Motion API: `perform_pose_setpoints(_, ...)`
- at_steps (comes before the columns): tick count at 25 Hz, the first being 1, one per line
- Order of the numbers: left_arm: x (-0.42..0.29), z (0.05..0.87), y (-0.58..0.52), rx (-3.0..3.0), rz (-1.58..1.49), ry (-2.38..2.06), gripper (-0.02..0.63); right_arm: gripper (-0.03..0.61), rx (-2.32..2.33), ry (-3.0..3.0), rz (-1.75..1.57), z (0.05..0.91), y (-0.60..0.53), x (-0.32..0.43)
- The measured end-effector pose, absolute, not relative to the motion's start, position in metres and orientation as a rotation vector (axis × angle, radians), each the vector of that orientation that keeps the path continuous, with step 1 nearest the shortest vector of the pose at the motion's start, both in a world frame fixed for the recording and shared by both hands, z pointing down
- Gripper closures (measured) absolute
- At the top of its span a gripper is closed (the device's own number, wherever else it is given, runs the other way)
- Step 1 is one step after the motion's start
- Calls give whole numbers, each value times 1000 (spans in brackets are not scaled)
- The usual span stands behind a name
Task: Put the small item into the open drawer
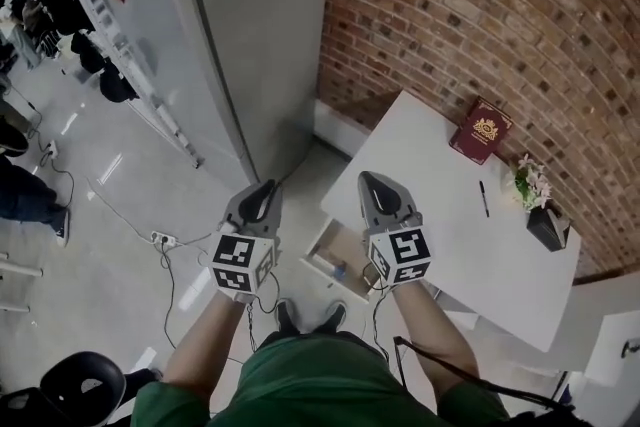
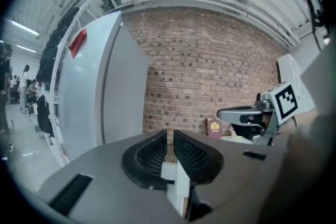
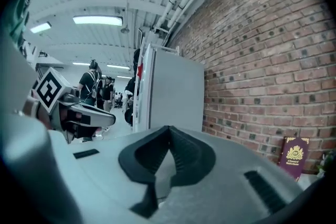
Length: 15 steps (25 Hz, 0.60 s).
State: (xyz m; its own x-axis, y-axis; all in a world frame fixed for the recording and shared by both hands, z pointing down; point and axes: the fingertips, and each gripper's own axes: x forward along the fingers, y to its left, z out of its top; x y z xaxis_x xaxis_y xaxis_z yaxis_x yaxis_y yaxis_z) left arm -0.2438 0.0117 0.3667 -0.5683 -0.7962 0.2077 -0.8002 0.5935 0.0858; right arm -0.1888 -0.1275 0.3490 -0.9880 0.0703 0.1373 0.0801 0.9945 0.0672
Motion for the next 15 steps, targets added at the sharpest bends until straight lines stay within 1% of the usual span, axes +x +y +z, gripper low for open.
perform_pose_setpoints(8, -228, 273, 8, 1477, -8, -2782, 580, 574, -37, -3183, -173, 266, -120, -174)
perform_pose_setpoints(15, -215, 236, 4, 1596, -16, -2832, 589, 575, -52, -3234, -315, 230, -108, -168)
